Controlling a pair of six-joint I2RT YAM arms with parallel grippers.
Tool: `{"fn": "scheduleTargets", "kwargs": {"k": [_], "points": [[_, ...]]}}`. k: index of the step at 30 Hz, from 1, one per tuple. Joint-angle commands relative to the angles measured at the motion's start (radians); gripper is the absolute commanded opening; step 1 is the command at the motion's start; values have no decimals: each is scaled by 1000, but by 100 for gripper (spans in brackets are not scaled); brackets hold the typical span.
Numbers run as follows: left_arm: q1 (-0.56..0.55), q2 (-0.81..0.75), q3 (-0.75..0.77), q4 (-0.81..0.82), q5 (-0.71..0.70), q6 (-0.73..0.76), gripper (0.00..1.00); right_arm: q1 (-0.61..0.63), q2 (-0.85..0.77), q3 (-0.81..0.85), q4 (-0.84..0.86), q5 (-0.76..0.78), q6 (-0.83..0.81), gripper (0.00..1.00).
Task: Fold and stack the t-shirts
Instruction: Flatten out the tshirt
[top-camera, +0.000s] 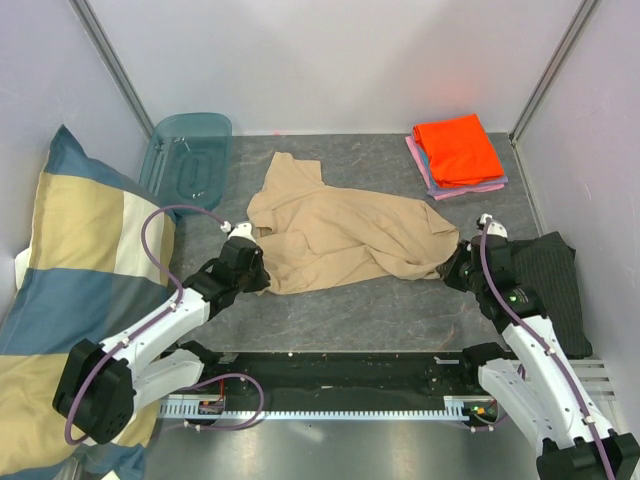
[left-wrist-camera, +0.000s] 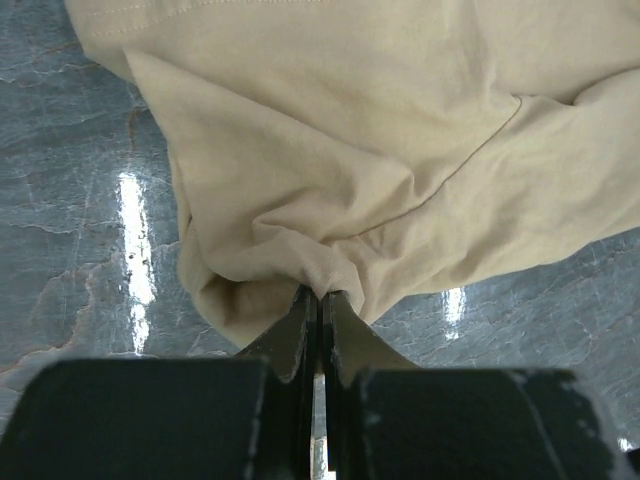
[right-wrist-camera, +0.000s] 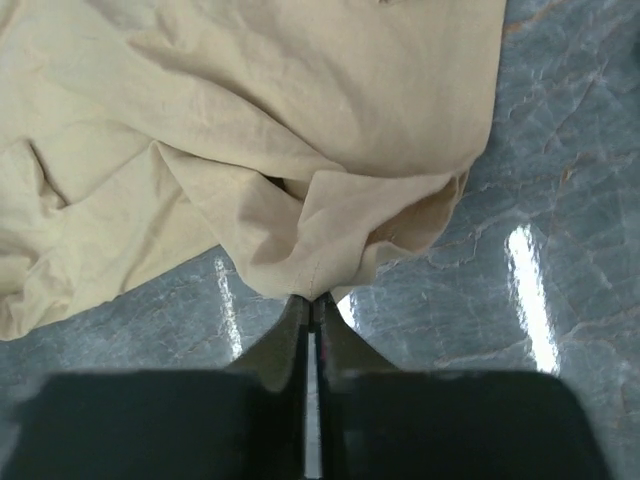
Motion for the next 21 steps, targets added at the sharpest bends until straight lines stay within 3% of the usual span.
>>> {"fn": "scheduleTargets", "kwargs": {"k": [1, 3, 4, 5, 7, 9, 10, 11, 14, 21], "points": [[-4, 12, 49, 1, -78, -47, 2, 3, -10, 49, -49, 27, 50, 32], [-3, 9, 58, -40, -101, -54, 11, 3, -14, 50, -75, 39, 88, 60], [-4, 1, 75, -62, -112, -60, 16, 3, -29, 52, -82, 42, 99, 65], [-4, -8, 89, -118, -123, -76, 32, 3, -39, 55, -99, 53, 112, 70], [-4, -37, 138, -184, -161, -96, 48, 3, -66, 75, -110, 85, 131, 77], [-4, -112, 176, -247, -190, -109, 84, 3, -69, 113, -121, 125, 120, 80], [-4, -139, 213, -260, -199, -105, 96, 3, -60, 127, -122, 136, 111, 81], [-4, -202, 232, -266, -221, -94, 100, 4, -50, 153, -116, 148, 102, 82], [-4, -267, 292, -267, -268, -56, 100, 3, 13, 190, -81, 148, 57, 83], [-4, -160, 330, -249, -309, -17, 100, 4, 134, 204, 49, 119, 10, 84]]}}
